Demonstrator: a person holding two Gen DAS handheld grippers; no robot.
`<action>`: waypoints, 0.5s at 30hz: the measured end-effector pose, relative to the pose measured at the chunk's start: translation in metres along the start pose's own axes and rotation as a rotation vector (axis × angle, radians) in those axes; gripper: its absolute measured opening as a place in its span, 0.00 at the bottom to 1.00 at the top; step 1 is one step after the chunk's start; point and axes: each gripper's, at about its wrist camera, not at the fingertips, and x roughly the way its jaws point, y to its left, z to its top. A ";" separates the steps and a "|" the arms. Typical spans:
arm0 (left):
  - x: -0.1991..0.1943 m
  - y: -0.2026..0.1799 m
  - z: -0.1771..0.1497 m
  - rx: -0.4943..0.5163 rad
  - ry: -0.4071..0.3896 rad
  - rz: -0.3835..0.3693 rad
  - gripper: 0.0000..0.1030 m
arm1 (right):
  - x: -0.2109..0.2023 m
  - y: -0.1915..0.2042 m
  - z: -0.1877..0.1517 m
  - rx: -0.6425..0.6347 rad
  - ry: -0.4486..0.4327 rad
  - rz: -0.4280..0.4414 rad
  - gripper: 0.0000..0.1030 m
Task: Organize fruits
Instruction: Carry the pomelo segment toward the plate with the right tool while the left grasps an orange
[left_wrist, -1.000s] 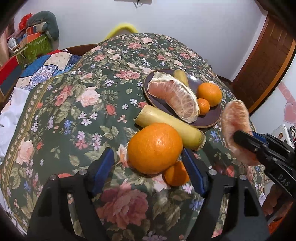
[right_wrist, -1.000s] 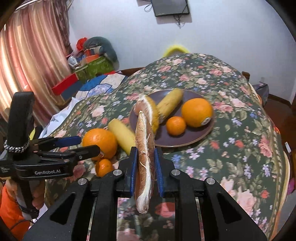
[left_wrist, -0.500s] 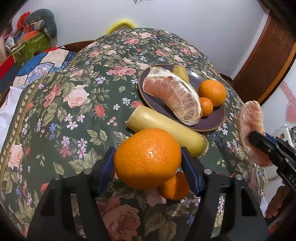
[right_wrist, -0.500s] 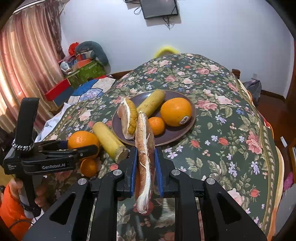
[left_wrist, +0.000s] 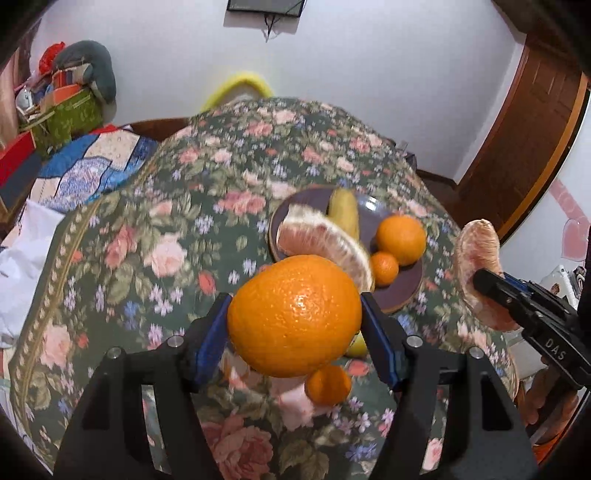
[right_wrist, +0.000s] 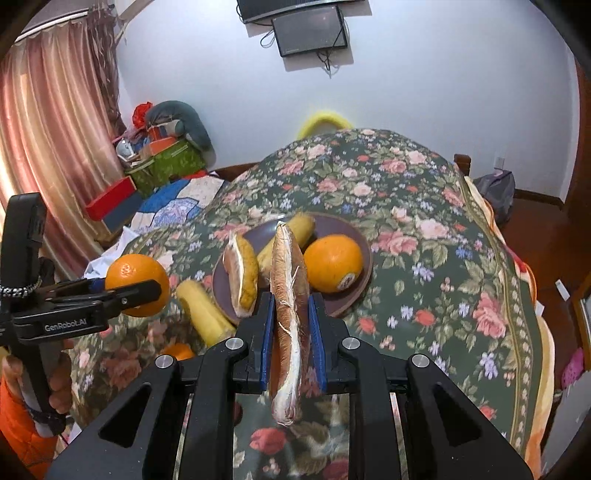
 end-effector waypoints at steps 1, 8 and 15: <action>-0.001 -0.001 0.004 0.003 -0.007 -0.002 0.66 | 0.001 0.000 0.003 -0.002 -0.005 0.000 0.16; 0.003 -0.007 0.031 0.018 -0.047 -0.006 0.66 | 0.016 -0.001 0.024 -0.014 -0.021 0.003 0.16; 0.014 -0.008 0.044 0.032 -0.056 0.000 0.66 | 0.038 -0.003 0.040 -0.017 -0.005 0.008 0.16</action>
